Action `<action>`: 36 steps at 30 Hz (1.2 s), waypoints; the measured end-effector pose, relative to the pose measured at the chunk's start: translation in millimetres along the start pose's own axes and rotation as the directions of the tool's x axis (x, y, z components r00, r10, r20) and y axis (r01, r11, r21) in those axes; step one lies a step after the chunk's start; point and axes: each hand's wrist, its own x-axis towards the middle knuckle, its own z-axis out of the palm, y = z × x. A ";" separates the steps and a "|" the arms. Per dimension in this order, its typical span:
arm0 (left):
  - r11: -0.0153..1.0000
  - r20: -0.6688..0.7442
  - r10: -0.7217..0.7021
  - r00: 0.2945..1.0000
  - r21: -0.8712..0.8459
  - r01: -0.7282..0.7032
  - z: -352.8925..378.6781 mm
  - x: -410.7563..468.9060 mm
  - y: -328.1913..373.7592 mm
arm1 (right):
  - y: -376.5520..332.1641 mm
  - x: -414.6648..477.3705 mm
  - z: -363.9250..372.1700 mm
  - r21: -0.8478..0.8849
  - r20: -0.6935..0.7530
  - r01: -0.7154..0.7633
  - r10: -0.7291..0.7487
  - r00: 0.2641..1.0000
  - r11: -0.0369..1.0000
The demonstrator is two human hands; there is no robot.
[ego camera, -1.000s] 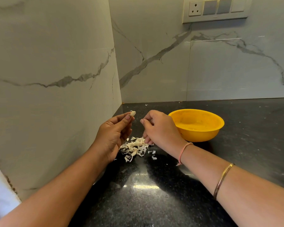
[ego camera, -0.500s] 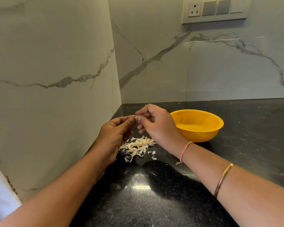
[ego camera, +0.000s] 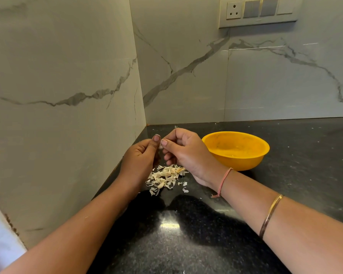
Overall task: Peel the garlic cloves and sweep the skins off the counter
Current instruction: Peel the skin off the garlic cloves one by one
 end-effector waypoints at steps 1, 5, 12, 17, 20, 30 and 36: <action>1.000 0.002 -0.010 1.000 -0.012 0.010 0.1 0.1 -0.1 | -0.2 0.4 -0.3 -0.066 -0.004 0.027 -0.027 1.000 0.997; 0.998 -0.014 -0.046 0.999 -0.046 0.046 0.0 1.9 -1.1 | 2.8 1.8 1.5 -0.462 -0.027 0.198 -0.237 0.971 0.864; 0.992 -0.021 -0.083 0.996 -0.098 0.081 -0.8 3.8 -2.1 | 7.8 1.3 5.9 -0.682 0.066 0.410 -0.508 0.859 0.606; 0.995 -0.095 -0.060 0.994 -0.079 0.052 0.5 6.1 -4.1 | 1.8 1.6 5.6 -0.082 -0.114 0.038 -0.047 0.992 0.996; 0.998 -0.116 -0.044 0.992 -0.051 0.038 0.5 4.8 -2.7 | -0.5 3.3 4.0 0.149 -0.109 -0.112 0.129 0.986 0.982; 0.990 -0.146 0.088 0.985 0.118 -0.071 -0.8 2.2 -2.1 | -3.8 1.4 1.5 0.270 -0.040 -0.168 0.186 0.982 0.948; 0.975 -0.140 0.148 0.979 0.186 -0.121 -0.6 2.0 -4.5 | -4.0 1.4 0.1 0.292 -0.027 -0.177 0.193 0.981 0.940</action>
